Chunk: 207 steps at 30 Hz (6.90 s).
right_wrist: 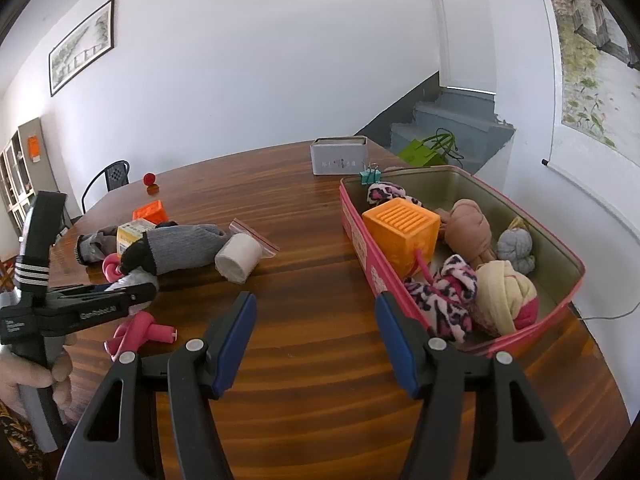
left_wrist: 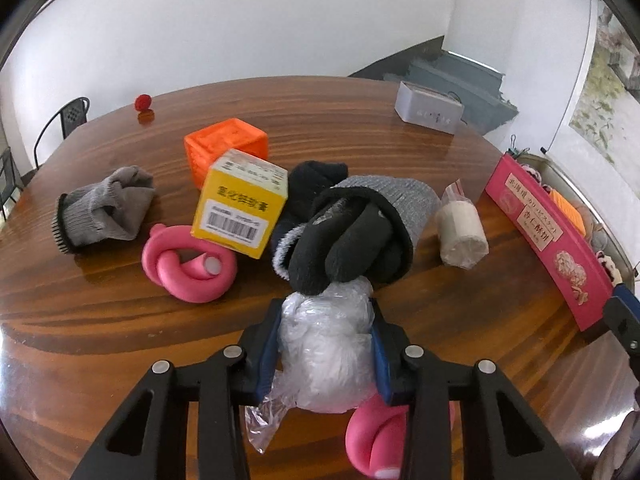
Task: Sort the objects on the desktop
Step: 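Move back to the pile and grasp the white plastic bag with the left gripper, then grasp the pink foam knot with the right gripper while the left lifts the bag, then carry the pink knot into the tin box and open the right gripper while the left carries the bag, then open the left gripper over the tin box to drop the white bag, then grasp the grey knit sock on the table with the left gripper, then grasp the paper roll in plastic bag with the right gripper while the left lifts the sock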
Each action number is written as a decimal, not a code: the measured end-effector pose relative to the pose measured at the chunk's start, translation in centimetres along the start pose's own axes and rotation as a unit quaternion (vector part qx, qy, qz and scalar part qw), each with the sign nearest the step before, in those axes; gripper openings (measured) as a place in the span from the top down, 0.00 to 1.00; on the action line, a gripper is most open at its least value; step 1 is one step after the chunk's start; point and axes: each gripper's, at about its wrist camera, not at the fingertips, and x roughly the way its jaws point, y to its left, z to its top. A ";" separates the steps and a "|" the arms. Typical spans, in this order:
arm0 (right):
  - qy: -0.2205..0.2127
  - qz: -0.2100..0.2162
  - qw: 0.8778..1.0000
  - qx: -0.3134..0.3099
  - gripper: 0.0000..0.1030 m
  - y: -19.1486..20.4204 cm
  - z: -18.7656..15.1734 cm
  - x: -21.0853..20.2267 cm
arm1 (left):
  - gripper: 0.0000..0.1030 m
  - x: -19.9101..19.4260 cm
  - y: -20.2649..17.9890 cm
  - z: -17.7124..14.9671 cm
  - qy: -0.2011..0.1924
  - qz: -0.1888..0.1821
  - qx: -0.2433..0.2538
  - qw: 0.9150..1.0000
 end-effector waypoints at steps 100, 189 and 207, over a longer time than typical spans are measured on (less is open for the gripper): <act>-0.005 -0.008 0.986 0.168 0.34 -18.9 11.5 4.7 | 0.61 -5.0 -17.2 3.3 -0.061 -0.113 0.087 0.988; -0.058 -0.059 0.993 0.085 0.27 -8.3 6.5 2.2 | 0.40 0.7 -4.7 2.0 -0.003 -0.034 -0.003 0.999; -0.090 -0.020 0.996 -0.007 0.27 -2.7 5.3 1.0 | 0.62 0.2 -2.4 2.0 -0.013 -0.015 -0.056 0.998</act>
